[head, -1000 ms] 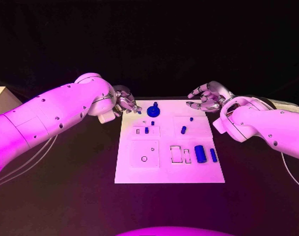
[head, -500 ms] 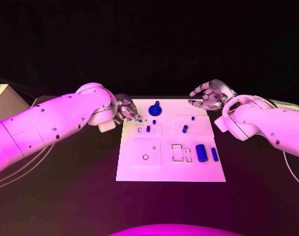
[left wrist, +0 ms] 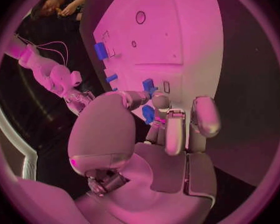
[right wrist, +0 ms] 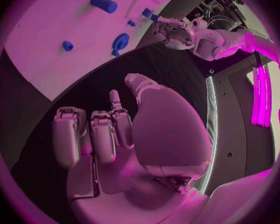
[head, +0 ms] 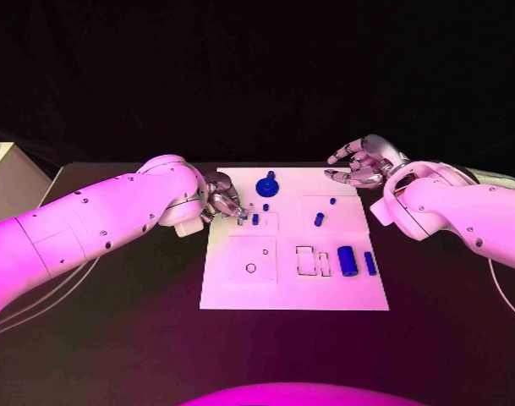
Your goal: Assemble the parts on the task board
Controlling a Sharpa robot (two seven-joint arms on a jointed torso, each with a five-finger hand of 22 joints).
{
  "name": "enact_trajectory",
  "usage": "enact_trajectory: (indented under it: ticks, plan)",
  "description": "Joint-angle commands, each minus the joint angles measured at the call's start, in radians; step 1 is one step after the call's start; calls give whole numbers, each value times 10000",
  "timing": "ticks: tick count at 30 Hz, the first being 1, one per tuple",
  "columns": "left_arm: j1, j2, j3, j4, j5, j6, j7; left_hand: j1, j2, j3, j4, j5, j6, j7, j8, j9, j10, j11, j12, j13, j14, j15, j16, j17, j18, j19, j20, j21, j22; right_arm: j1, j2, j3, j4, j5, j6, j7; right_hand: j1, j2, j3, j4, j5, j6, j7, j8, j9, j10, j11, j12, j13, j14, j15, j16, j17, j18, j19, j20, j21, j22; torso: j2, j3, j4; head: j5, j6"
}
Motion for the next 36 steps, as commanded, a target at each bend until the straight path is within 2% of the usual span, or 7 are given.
enact_trajectory:
  ticks: [1,7,14,20,36]
  plan:
    - [-13,59,-5,-63,-160,292,-13,-28,103,1399,-1315,33,17,-66,35,10,81,-21,43,-3,790,-62,69,1871,1,75,-20,51,7,-3,4,5,7,-19,77,38,-99,15,34,-5,55,-76,-5,41,9,-35,12,-5,1327,920,17,-61,2105,-77,482,72,-44,1229,11,5,-4,-3,-41]
    - [-19,92,-13,-125,-209,626,-34,-34,94,1414,-1336,40,17,-69,37,12,72,-23,31,-27,787,-64,66,1863,-1,80,-22,55,14,-3,-7,5,19,-19,78,32,-99,15,34,-5,55,-76,-5,41,9,-35,12,-5,1327,920,17,-61,2105,-77,482,72,-44,1229,-3,15,4,-1,-97]
    - [-21,106,-15,-215,-327,818,-49,-39,79,1433,-1365,49,17,-71,40,13,79,-26,37,-19,798,-66,79,1889,-2,80,-24,57,17,-3,-15,5,29,-19,77,30,-99,15,34,-5,55,-76,-5,41,9,-35,12,-5,1327,920,17,-61,2105,-77,482,72,-44,1229,-4,1,-3,6,-129]
    - [-21,113,-15,-267,-364,979,-53,-51,59,1451,-1397,68,23,-73,45,15,93,-29,49,-2,803,-68,86,1901,-6,90,-27,66,35,-3,-19,5,33,-19,74,31,-99,15,34,-5,55,-76,-5,41,9,-35,12,-5,1327,920,17,-61,2105,-77,482,72,-44,1229,-9,4,9,11,-150]
    - [-22,171,-14,-351,-480,1007,-36,-62,41,1460,-1415,78,27,-73,47,16,101,-30,55,6,809,-68,94,1916,-7,93,-29,70,42,-3,-12,5,34,-20,75,37,-99,15,34,-5,55,-76,-5,41,9,-35,12,-5,1327,920,17,-61,2105,-77,482,72,-44,1229,-1,-7,-4,16,-183]
